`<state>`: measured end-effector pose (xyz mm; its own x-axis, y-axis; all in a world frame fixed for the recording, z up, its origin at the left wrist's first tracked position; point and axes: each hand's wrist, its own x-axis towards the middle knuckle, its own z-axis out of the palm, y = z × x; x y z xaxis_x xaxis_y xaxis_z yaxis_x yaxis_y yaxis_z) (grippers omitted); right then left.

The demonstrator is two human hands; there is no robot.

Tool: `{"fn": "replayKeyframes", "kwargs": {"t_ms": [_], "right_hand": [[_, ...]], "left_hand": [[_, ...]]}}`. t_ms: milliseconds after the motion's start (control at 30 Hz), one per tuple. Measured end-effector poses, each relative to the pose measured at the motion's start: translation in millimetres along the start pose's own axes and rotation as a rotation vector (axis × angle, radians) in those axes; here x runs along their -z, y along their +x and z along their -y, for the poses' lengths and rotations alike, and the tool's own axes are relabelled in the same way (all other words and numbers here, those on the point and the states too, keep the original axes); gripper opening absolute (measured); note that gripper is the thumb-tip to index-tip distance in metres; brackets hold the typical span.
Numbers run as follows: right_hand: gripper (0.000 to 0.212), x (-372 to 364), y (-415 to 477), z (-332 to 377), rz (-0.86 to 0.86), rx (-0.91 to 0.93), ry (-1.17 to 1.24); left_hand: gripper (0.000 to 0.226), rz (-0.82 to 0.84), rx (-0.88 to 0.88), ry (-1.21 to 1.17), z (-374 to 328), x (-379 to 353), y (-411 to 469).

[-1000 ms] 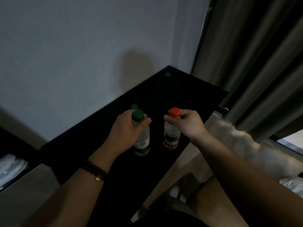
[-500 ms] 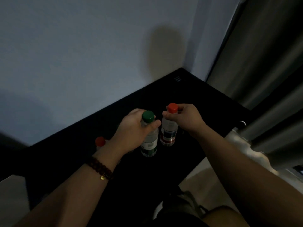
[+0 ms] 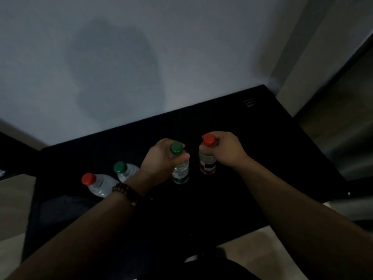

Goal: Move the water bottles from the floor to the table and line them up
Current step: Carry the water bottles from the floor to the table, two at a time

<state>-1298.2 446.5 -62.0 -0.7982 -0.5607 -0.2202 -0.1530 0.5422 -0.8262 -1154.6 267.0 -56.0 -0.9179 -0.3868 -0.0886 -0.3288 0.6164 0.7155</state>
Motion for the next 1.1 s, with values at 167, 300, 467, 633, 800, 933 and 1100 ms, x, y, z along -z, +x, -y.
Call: {"fn": "replayKeyframes", "kwargs": {"t_ms": [167,300,467,633,800,933,1100], "right_hand": [[0.018,2,11,-10,-0.013,-0.009,0.004],[0.020,-4,16,-12,-0.035,0.021,-0.076],[0.020,-9,19,-12,-0.025,0.052,-0.097],[0.024,-12,19,-12,0.005,0.050,-0.136],[0.027,-11,23,-9,0.035,0.034,-0.160],[0.028,-9,23,-6,0.061,0.032,-0.173],[0.037,0,20,0,0.101,0.035,-0.154]], "left_hand": [[0.033,-0.058,0.074,0.017,4,-9,5],[0.035,-0.076,0.104,0.036,8,-14,7],[0.035,-0.079,0.139,0.043,14,-17,10],[0.034,-0.076,0.162,-0.001,18,-18,11],[0.032,-0.070,0.179,0.000,20,-18,11],[0.032,-0.064,0.199,-0.009,18,-18,9],[0.036,-0.039,0.239,0.012,11,-14,9]]}}
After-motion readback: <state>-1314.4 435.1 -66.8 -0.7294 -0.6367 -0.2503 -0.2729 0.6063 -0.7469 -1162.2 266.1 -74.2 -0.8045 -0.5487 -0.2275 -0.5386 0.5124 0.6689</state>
